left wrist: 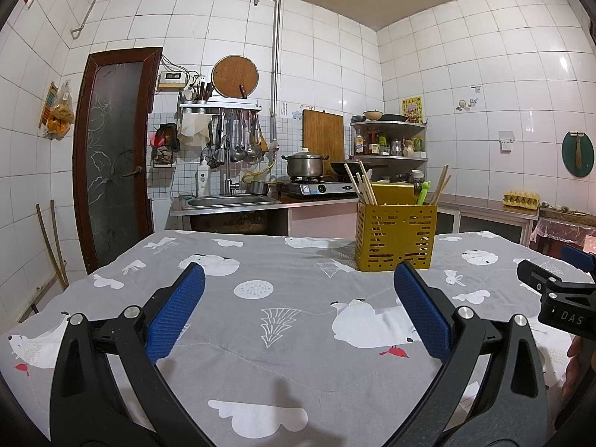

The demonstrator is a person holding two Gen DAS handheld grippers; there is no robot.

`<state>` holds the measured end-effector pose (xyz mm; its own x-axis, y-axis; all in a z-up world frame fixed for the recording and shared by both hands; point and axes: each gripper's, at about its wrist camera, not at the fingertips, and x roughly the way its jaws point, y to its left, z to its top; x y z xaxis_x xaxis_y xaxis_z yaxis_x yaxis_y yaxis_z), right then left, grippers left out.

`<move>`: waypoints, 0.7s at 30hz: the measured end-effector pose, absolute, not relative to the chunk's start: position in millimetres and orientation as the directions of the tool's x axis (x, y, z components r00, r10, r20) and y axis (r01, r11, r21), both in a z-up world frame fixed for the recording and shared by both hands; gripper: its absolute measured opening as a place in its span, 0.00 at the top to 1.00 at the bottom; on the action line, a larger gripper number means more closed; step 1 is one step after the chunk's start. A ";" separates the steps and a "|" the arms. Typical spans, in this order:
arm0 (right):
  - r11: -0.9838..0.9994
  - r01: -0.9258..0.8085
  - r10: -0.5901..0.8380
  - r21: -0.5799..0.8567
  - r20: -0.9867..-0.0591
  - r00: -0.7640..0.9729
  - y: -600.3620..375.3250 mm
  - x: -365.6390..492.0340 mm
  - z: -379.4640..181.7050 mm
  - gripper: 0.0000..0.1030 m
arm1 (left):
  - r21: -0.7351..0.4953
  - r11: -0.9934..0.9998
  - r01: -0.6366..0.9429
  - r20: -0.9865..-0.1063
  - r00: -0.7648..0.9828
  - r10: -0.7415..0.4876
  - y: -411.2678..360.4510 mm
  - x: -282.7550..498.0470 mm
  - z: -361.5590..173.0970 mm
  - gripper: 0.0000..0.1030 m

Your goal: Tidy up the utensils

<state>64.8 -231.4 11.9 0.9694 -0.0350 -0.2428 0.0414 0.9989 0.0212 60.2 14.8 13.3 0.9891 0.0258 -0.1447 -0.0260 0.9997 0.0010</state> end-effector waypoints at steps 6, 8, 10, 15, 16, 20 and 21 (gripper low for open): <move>0.999 0.041 -0.035 0.021 -0.243 0.969 -231.7 65.2 11.7 0.04 | 0.001 1.000 -0.026 -0.144 0.989 0.026 15.3 60.2 14.0 0.05; 0.999 0.041 -0.035 0.021 -0.243 0.969 -231.5 65.0 11.5 0.04 | 0.001 1.000 -0.026 -0.144 0.989 0.026 15.3 60.2 13.8 0.05; 0.999 0.041 -0.035 0.021 -0.243 0.969 -231.6 65.2 11.4 0.04 | 0.001 1.000 -0.026 -0.143 0.989 0.026 15.3 60.3 13.9 0.05; 0.999 0.041 -0.035 0.021 -0.243 0.969 -231.6 65.2 11.1 0.04 | 0.001 1.000 -0.026 -0.142 0.989 0.026 15.6 60.4 14.7 0.05; 0.999 0.041 -0.035 0.021 -0.243 0.969 -231.5 65.1 11.0 0.04 | 0.001 1.000 -0.026 -0.142 0.990 0.026 15.6 60.6 14.8 0.05; 0.999 0.041 -0.035 0.020 -0.242 0.970 -231.4 64.9 10.8 0.04 | 0.001 1.000 -0.026 -0.142 0.990 0.026 15.7 60.4 14.3 0.05; 0.999 0.041 -0.035 0.020 -0.242 0.970 -231.5 65.1 10.8 0.04 | 0.002 1.000 -0.026 -0.142 0.990 0.026 15.6 61.1 14.7 0.05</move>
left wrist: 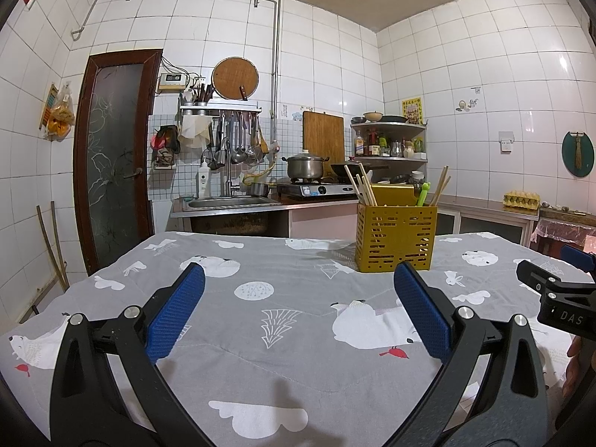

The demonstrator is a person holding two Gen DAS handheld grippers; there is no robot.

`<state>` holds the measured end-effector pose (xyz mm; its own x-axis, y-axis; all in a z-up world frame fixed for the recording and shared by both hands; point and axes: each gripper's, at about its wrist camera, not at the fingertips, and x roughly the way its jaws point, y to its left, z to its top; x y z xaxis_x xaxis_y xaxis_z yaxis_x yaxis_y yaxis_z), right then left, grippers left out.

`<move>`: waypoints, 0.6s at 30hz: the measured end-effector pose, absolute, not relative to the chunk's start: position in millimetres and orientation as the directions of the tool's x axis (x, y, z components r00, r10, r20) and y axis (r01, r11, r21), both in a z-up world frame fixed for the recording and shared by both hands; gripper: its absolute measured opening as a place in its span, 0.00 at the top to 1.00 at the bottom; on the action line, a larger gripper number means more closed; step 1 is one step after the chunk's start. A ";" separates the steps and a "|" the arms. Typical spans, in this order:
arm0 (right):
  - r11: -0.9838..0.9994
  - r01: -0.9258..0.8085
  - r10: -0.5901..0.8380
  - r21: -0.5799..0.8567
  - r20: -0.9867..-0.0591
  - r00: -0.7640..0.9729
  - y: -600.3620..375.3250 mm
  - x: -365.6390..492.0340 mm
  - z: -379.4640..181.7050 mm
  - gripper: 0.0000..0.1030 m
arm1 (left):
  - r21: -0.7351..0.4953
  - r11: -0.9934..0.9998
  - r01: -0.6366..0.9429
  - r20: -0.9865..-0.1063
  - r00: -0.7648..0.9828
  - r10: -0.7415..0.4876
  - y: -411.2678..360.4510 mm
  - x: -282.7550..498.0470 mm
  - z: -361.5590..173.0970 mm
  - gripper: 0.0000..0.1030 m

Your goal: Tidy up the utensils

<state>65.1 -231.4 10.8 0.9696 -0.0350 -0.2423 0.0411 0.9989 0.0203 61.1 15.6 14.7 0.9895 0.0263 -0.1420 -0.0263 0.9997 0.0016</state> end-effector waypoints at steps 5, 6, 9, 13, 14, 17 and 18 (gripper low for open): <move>0.999 0.041 -0.035 0.020 -0.242 0.970 -231.2 64.8 10.5 0.04 | 0.002 1.000 -0.026 -0.141 0.990 0.026 15.6 60.3 13.9 0.05; 0.999 0.041 -0.035 0.021 -0.242 0.970 -231.4 64.8 10.5 0.04 | 0.003 1.000 -0.027 -0.141 0.990 0.027 15.6 60.9 14.3 0.05; 0.999 0.041 -0.035 0.021 -0.242 0.970 -231.3 64.9 10.3 0.04 | 0.001 1.000 -0.026 -0.140 0.990 0.026 15.9 60.7 15.0 0.05; 0.999 0.041 -0.035 0.020 -0.241 0.970 -231.0 64.6 10.0 0.04 | 0.003 1.000 -0.025 -0.139 0.990 0.026 16.7 61.4 16.2 0.05; 0.999 0.041 -0.035 0.020 -0.242 0.970 -231.2 64.8 10.1 0.04 | 0.003 1.000 -0.025 -0.139 0.990 0.025 16.8 62.2 16.4 0.05; 0.999 0.041 -0.035 0.020 -0.241 0.970 -231.2 64.6 9.9 0.04 | 0.001 1.000 -0.025 -0.140 0.990 0.025 16.8 62.0 16.2 0.05; 0.999 0.041 -0.035 0.020 -0.241 0.970 -230.9 64.6 9.7 0.04 | 0.001 1.000 -0.026 -0.141 0.990 0.025 16.8 62.2 16.3 0.05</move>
